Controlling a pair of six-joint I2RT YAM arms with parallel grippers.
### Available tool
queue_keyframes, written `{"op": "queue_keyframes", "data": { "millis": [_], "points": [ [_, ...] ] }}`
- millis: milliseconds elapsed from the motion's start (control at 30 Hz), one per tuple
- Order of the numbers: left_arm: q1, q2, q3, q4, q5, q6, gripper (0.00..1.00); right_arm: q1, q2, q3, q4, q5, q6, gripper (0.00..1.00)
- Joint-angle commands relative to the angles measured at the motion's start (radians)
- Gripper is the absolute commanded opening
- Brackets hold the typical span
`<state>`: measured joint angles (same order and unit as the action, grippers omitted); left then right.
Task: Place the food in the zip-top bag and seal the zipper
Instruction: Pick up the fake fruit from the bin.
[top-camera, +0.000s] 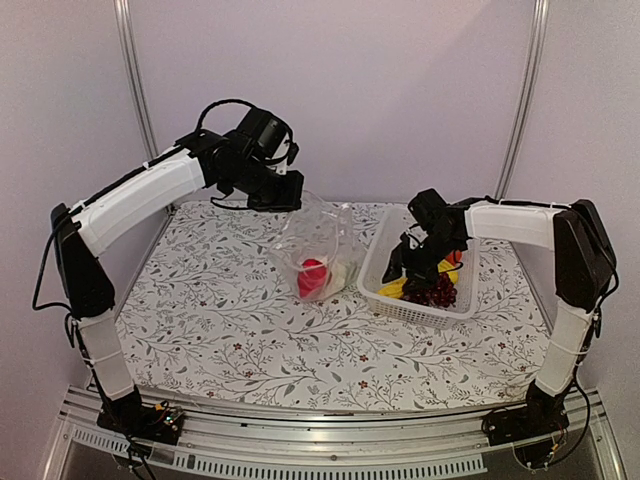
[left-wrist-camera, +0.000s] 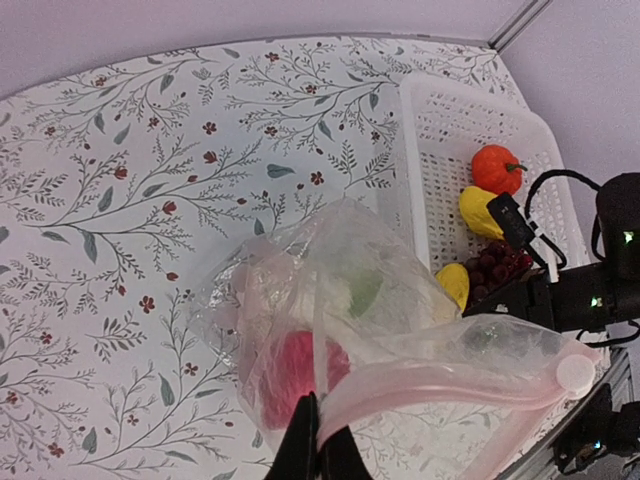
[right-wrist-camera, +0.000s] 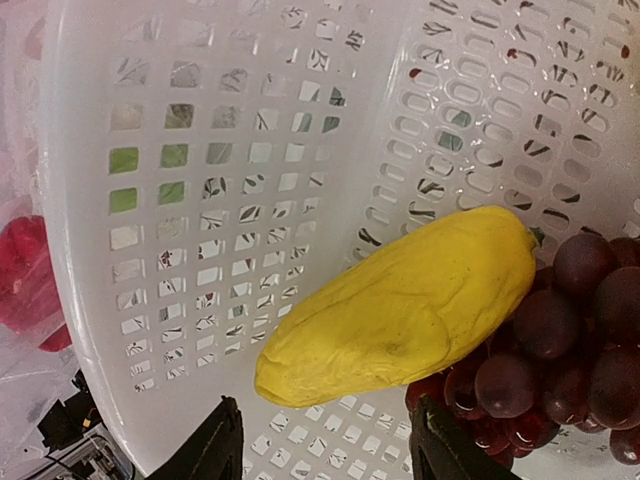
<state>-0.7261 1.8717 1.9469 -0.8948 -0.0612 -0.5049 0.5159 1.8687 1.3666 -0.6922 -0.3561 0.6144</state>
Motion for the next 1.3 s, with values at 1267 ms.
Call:
{"op": "queue_keyframes", "data": {
  "millis": [1267],
  "points": [
    [0.025,0.002,0.037,0.013,0.032,0.037,0.0,-0.034,0.139,0.103,0.03,0.102,0.044,0.47]
  ]
}}
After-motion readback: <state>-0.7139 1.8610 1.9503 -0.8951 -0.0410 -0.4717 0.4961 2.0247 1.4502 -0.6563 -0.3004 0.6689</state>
